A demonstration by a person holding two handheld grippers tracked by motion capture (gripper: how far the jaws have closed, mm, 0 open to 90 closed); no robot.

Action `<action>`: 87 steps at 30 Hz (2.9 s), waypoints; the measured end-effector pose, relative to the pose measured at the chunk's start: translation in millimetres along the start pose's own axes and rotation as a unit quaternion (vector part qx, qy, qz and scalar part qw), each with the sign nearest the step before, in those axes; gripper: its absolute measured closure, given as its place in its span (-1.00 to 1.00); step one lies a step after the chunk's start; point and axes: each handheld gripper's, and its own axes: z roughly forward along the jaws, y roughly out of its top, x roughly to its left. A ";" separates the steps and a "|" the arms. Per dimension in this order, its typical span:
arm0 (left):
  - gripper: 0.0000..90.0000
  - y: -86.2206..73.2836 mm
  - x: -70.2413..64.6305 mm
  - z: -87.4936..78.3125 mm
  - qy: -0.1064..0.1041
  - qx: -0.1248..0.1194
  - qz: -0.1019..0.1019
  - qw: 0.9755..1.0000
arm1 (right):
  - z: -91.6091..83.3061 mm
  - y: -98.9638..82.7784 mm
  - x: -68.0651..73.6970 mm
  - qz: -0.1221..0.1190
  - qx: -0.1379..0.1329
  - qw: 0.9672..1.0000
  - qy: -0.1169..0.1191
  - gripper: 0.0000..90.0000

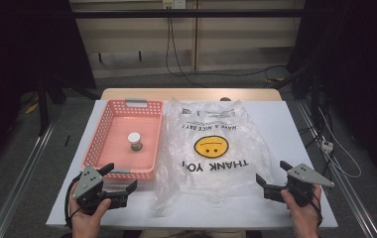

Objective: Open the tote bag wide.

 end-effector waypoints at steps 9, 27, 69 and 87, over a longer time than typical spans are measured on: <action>-0.87 -1.5 -0.1 -3.3 0.000 0.006 -0.004 1.000 | 5.0 1.3 1.8 0.001 0.006 1.000 0.020 -0.90; -0.87 -0.7 2.2 -0.5 -0.007 0.003 -0.003 1.000 | 8.3 21.0 23.4 -0.033 0.030 0.998 0.037 -0.82; -0.88 -0.6 3.9 1.0 -0.025 0.012 -0.007 1.000 | 90.6 11.4 108.5 -0.142 0.231 0.944 0.188 -0.47; -0.87 -0.9 2.6 3.0 -0.027 0.019 -0.002 0.999 | 95.7 18.1 90.4 -0.107 0.233 0.950 0.176 0.64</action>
